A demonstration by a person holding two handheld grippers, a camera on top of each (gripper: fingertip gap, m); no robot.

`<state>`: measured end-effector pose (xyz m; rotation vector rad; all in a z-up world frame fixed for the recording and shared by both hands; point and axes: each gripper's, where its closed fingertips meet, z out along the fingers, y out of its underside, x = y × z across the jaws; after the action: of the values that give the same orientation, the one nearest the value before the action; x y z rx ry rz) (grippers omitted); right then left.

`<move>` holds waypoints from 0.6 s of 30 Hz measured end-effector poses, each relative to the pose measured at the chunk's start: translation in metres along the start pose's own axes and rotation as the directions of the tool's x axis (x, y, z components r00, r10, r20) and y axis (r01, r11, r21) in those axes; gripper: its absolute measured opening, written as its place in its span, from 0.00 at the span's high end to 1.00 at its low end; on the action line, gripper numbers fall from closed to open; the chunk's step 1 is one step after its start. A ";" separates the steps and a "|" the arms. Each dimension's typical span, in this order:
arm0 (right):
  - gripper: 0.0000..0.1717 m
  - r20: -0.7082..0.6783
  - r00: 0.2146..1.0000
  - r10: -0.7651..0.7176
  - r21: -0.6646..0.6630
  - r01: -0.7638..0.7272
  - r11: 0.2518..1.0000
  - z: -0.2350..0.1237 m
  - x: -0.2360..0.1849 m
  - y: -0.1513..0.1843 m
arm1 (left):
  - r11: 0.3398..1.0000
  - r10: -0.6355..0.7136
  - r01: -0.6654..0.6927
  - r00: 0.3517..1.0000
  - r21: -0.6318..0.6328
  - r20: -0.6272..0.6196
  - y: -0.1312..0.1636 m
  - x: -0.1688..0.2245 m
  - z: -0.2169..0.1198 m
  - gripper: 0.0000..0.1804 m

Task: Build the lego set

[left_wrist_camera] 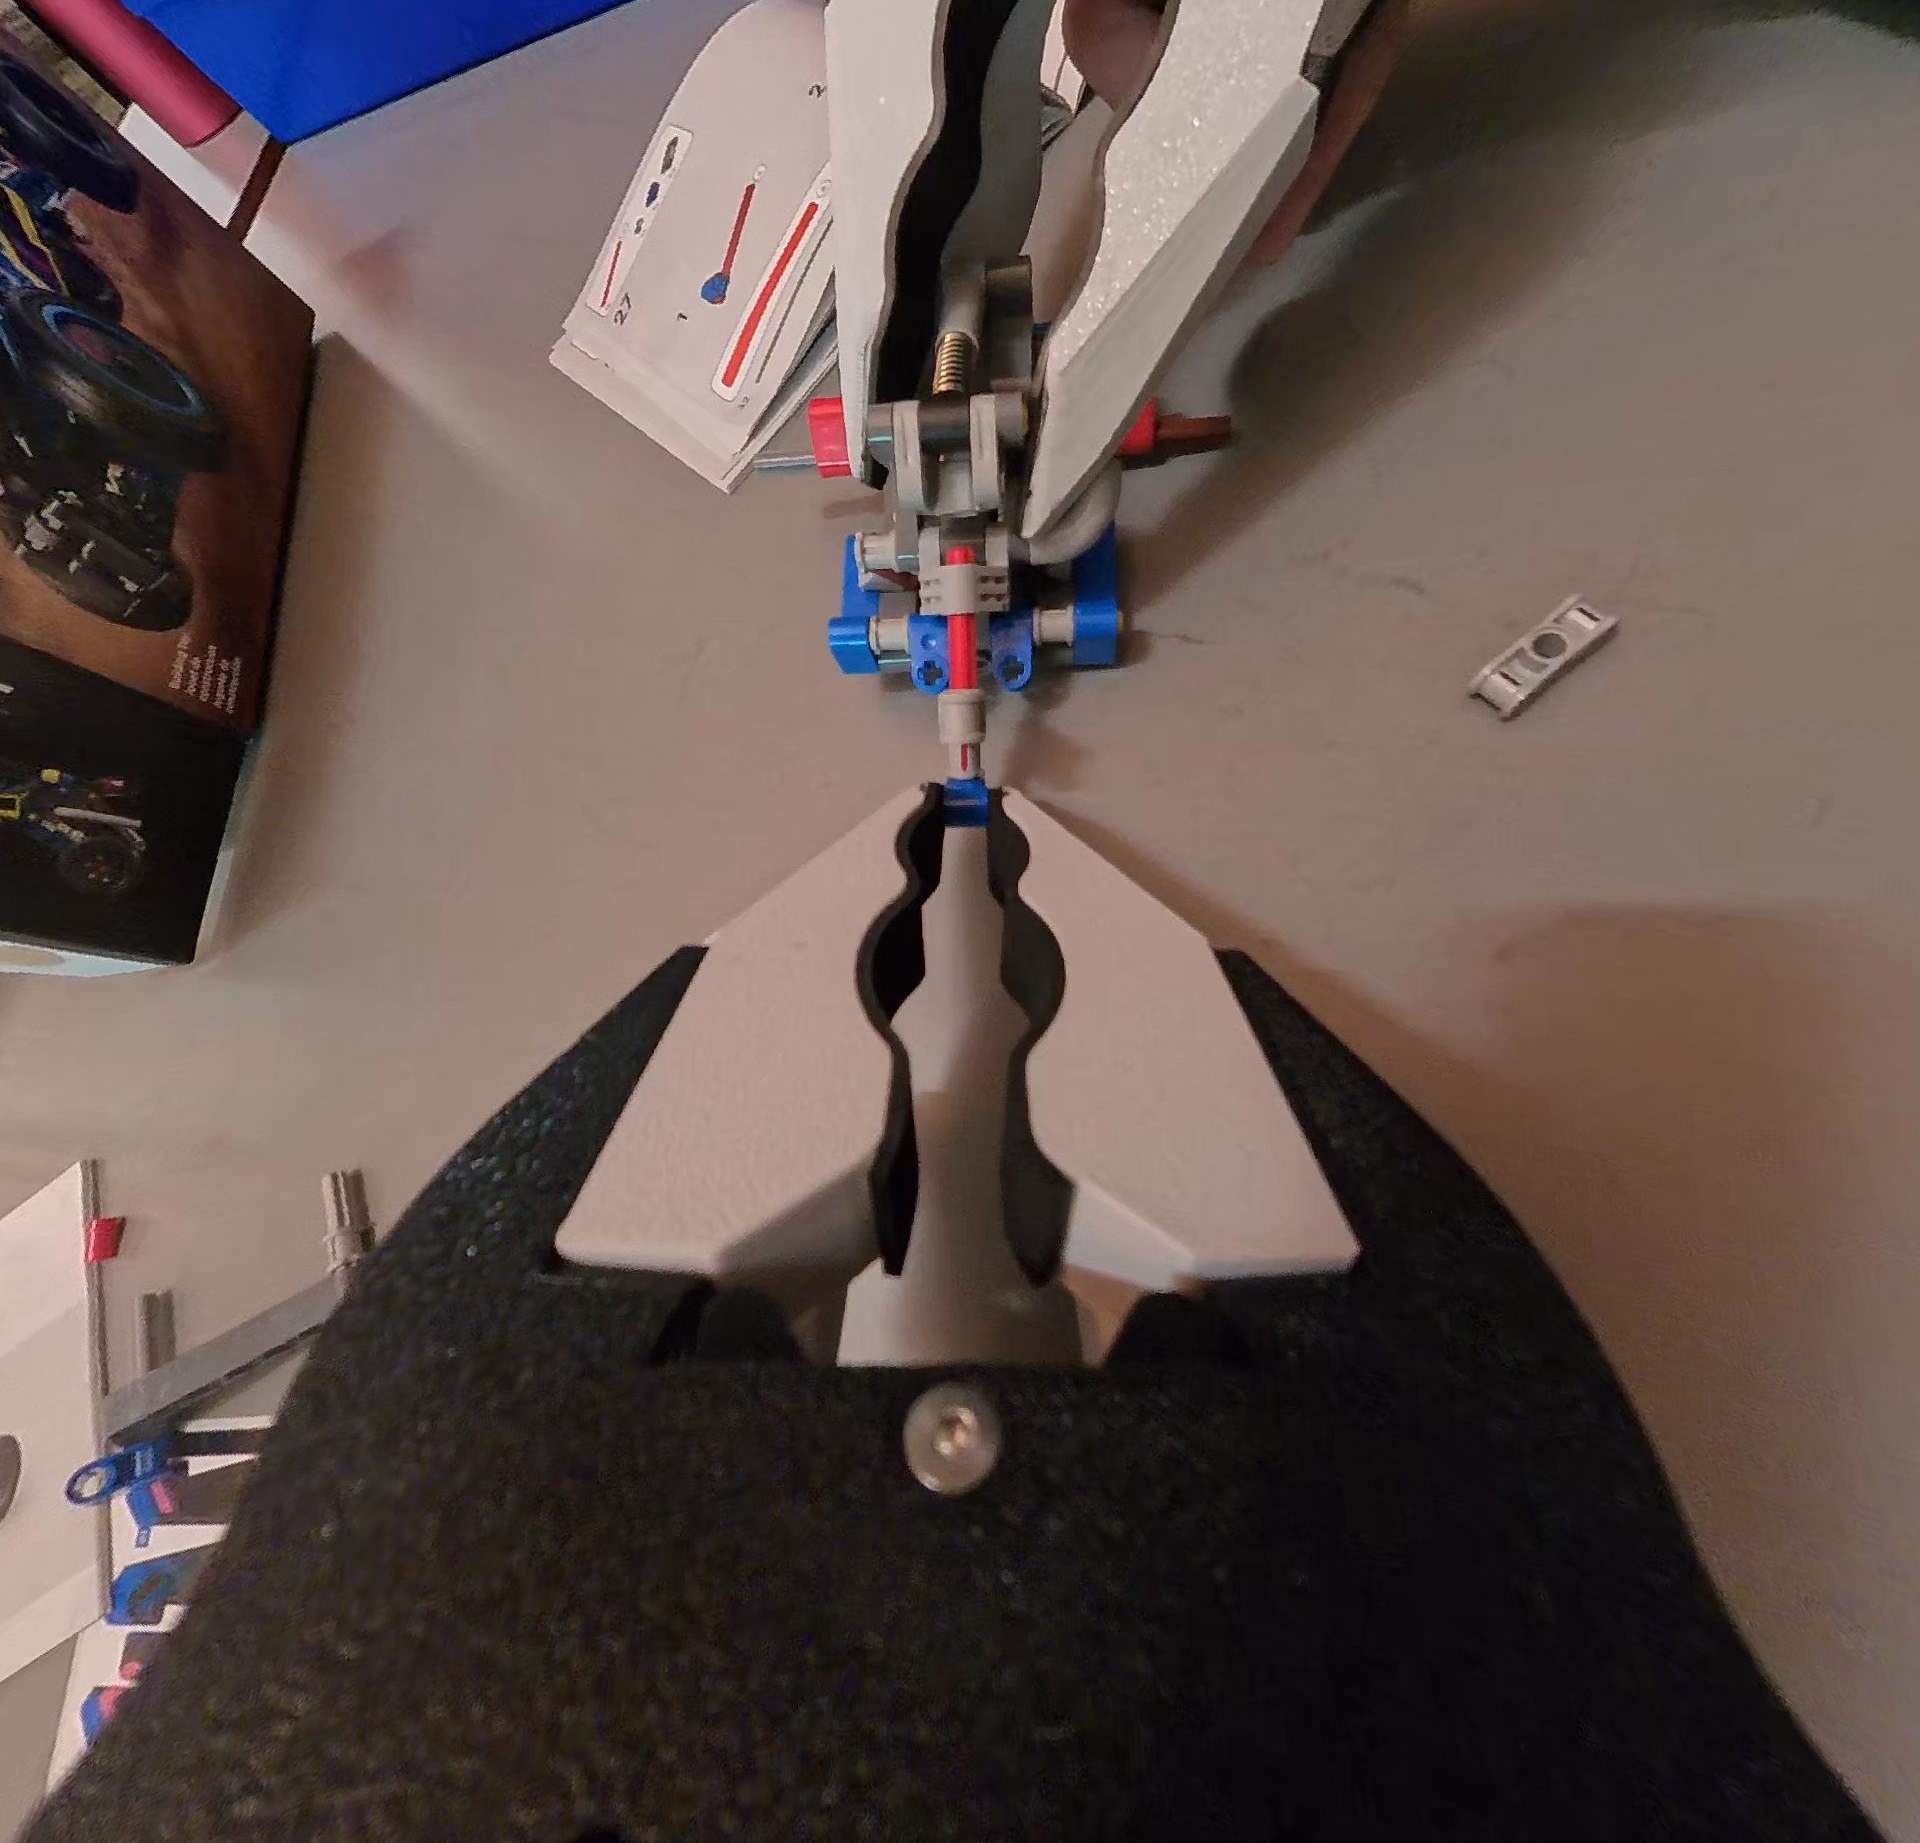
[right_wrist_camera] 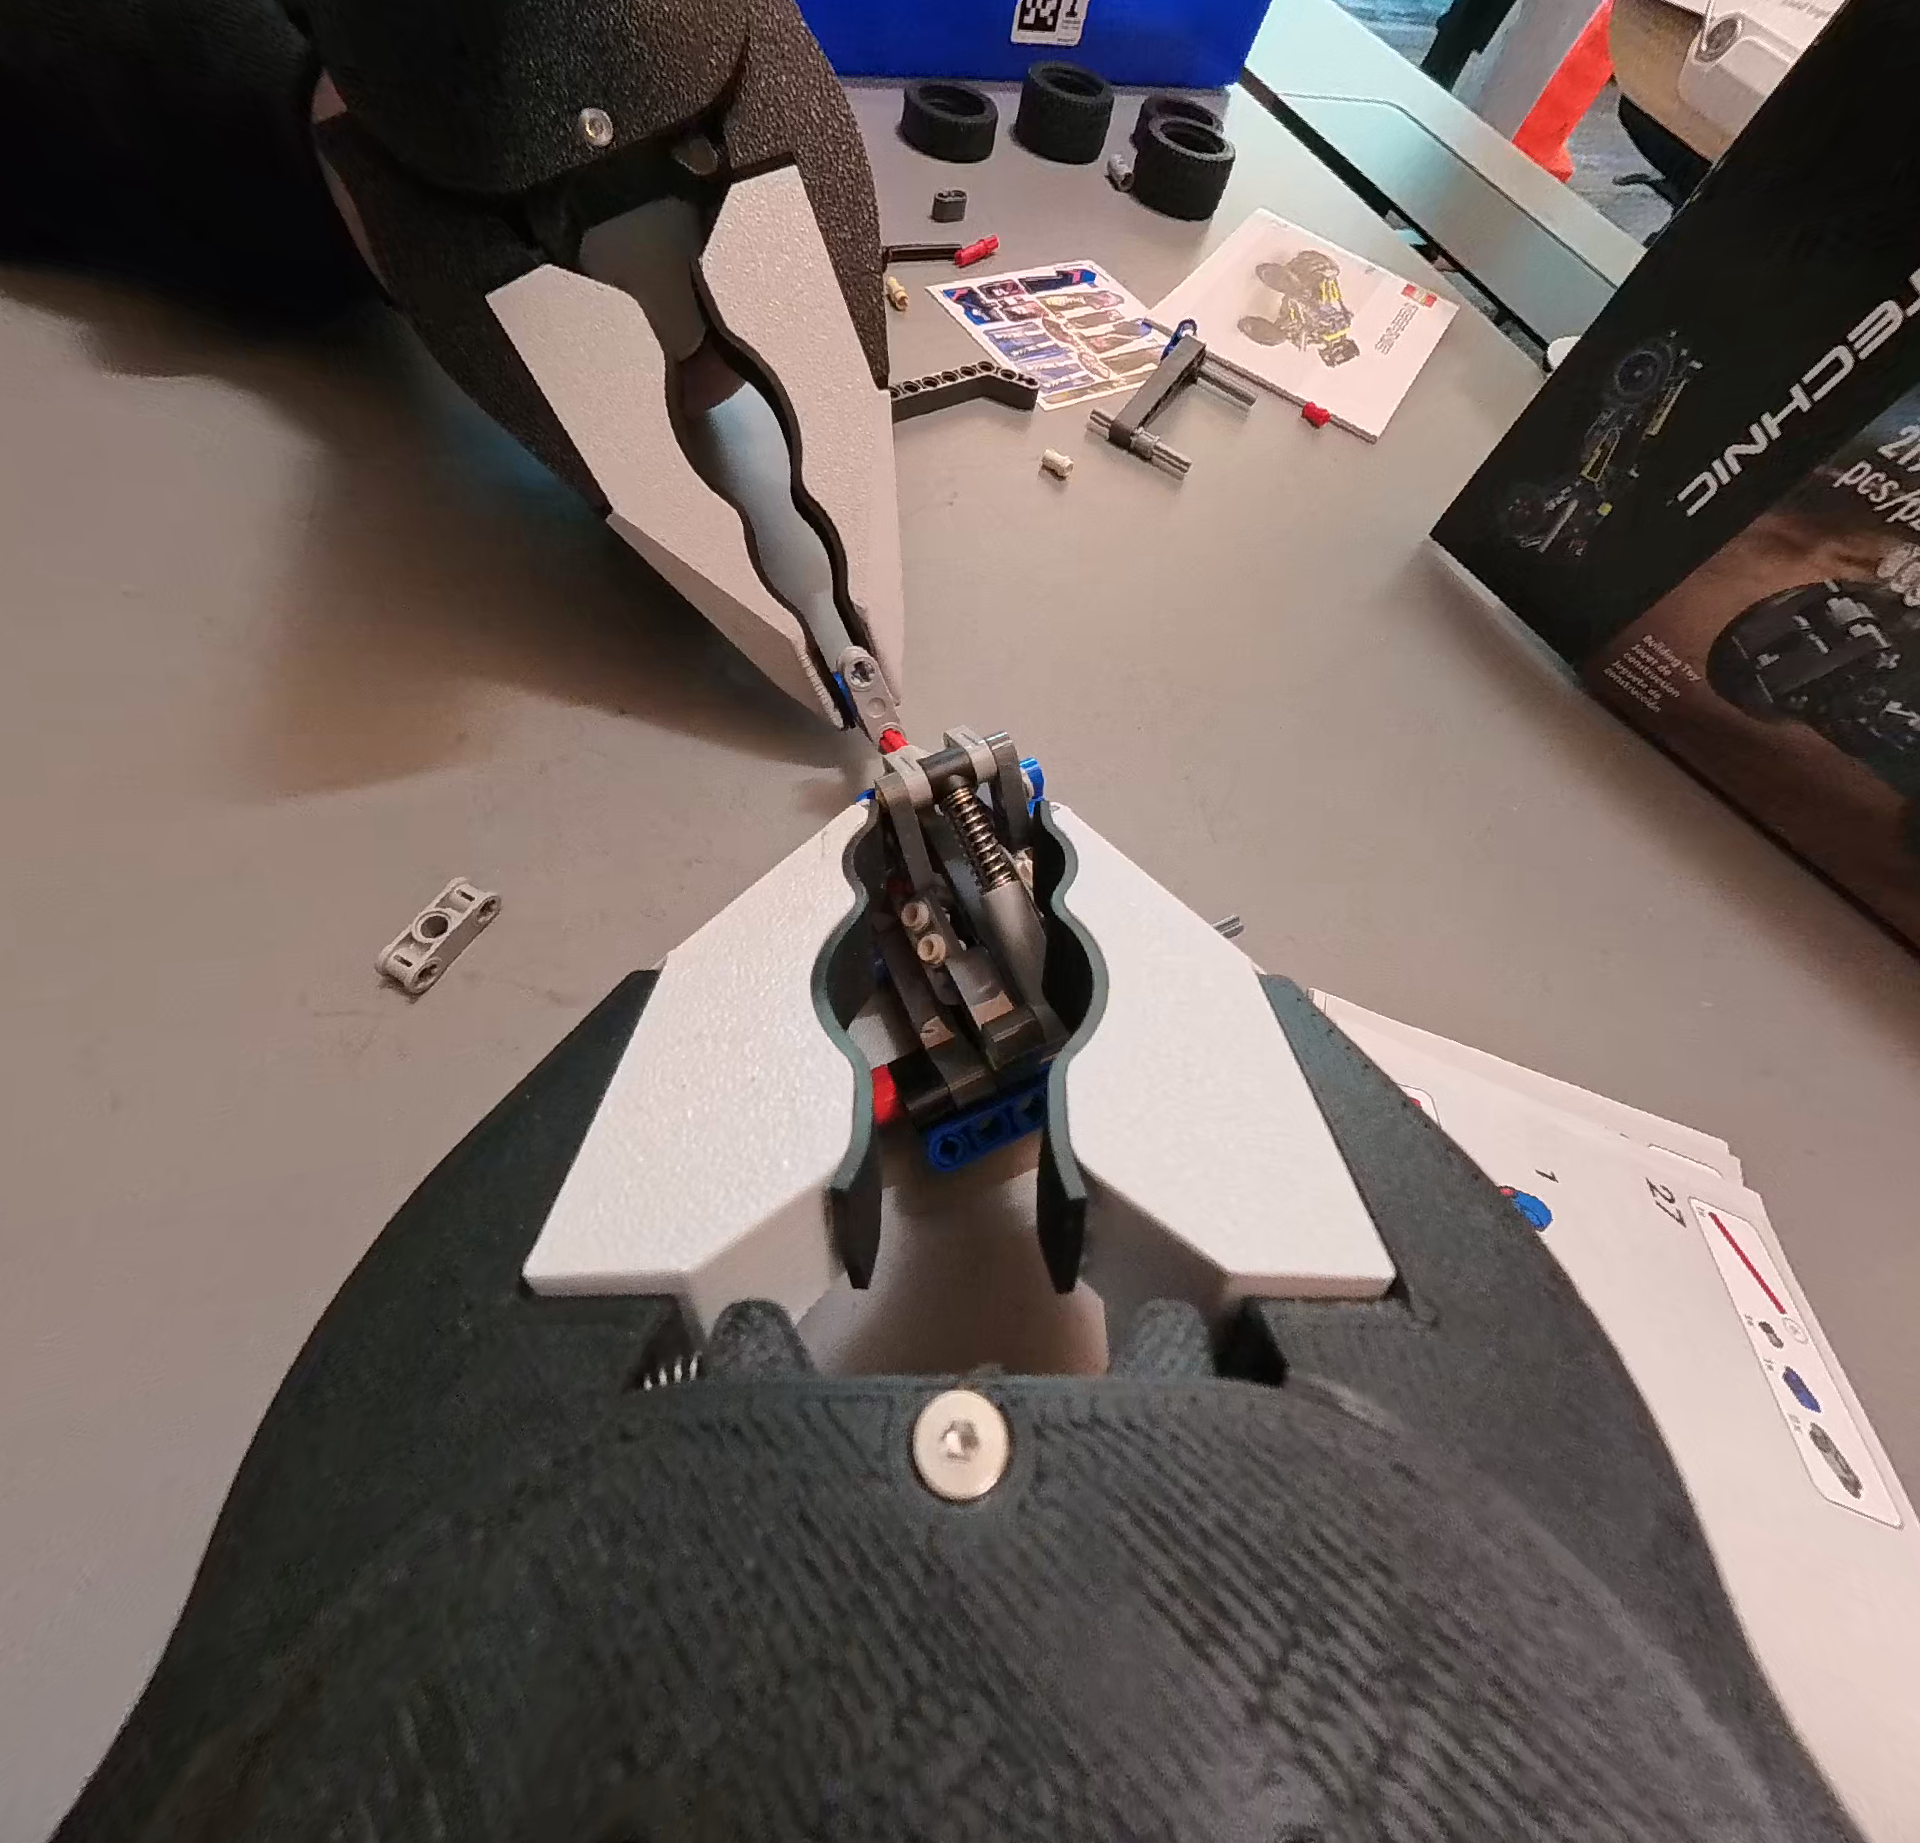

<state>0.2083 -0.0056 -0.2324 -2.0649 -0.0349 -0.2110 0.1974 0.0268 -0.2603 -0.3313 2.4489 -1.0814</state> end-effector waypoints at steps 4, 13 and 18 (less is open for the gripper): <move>0.85 0.004 1.000 -0.021 -0.008 0.021 1.000 -0.001 -0.001 0.000 | 1.000 0.021 -0.021 1.000 0.002 0.006 0.000 0.001 0.000 0.98; 0.74 -0.001 0.995 -0.096 -0.115 0.095 0.989 -0.014 -0.004 -0.004 | 0.999 0.042 -0.042 0.998 0.000 0.040 0.001 -0.003 -0.001 0.95; 0.71 -0.093 0.992 -0.088 -0.173 0.071 0.982 -0.038 -0.010 -0.018 | 0.999 0.049 -0.049 0.998 -0.001 0.050 0.002 -0.004 -0.002 0.93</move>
<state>0.1917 -0.0293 -0.2008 -2.2212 -0.0396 -0.3784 0.1999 0.0303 -0.2595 -0.2927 2.4005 -1.0399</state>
